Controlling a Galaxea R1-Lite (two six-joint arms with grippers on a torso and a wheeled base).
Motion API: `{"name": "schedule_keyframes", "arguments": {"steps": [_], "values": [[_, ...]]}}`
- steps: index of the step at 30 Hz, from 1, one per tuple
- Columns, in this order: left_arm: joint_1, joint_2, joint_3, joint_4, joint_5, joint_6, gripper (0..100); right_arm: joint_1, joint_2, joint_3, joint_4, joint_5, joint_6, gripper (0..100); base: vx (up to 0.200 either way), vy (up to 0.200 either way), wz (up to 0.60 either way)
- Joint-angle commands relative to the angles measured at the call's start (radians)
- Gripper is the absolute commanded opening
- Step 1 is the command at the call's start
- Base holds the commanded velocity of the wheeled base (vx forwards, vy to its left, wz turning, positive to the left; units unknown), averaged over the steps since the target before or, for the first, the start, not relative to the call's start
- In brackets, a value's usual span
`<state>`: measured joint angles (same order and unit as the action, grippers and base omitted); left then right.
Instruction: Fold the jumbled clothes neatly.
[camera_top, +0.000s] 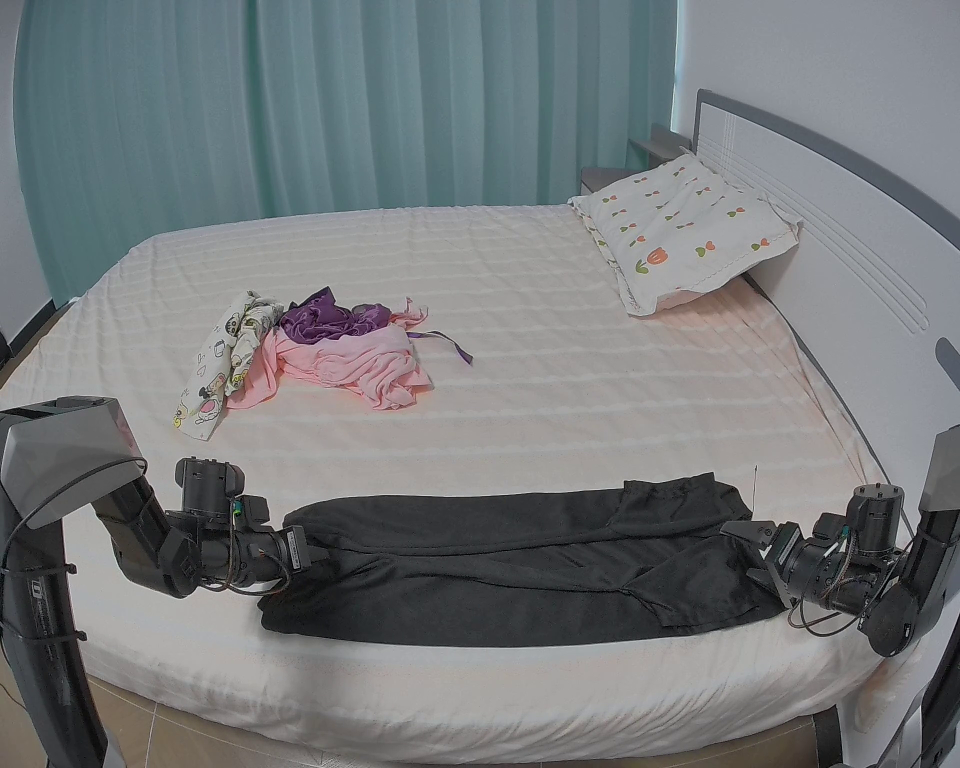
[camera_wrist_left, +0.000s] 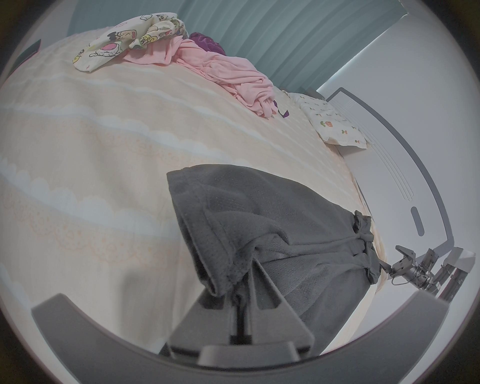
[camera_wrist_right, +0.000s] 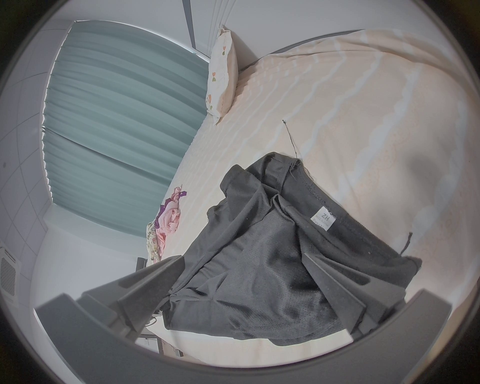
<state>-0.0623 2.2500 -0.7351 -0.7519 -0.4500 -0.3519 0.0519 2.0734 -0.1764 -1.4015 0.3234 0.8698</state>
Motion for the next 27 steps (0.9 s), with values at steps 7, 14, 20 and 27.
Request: {"name": "schedule_keyframes", "arguments": {"steps": [7, 14, 20, 27], "values": [[0.026, -0.056, 0.031, 0.003, 0.001, -0.004, 0, 0.000, 0.002, 0.011, -0.001, 0.000, 0.002, 100, 0.000, 0.000, 0.00], [0.075, -0.084, 0.045, 0.008, -0.003, -0.006, 0, 0.000, 0.001, 0.018, -0.002, 0.000, 0.002, 100, 0.000, 0.000, 0.00], [0.113, -0.101, 0.057, 0.009, -0.010, -0.006, 0, -0.001, -0.001, 0.020, -0.002, 0.000, 0.003, 100, 0.000, 0.000, 0.00], [0.150, -0.116, 0.066, 0.009, -0.013, -0.006, 0, -0.001, -0.007, 0.026, -0.002, 0.000, 0.003, 100, 0.000, 0.000, 0.00]]}}
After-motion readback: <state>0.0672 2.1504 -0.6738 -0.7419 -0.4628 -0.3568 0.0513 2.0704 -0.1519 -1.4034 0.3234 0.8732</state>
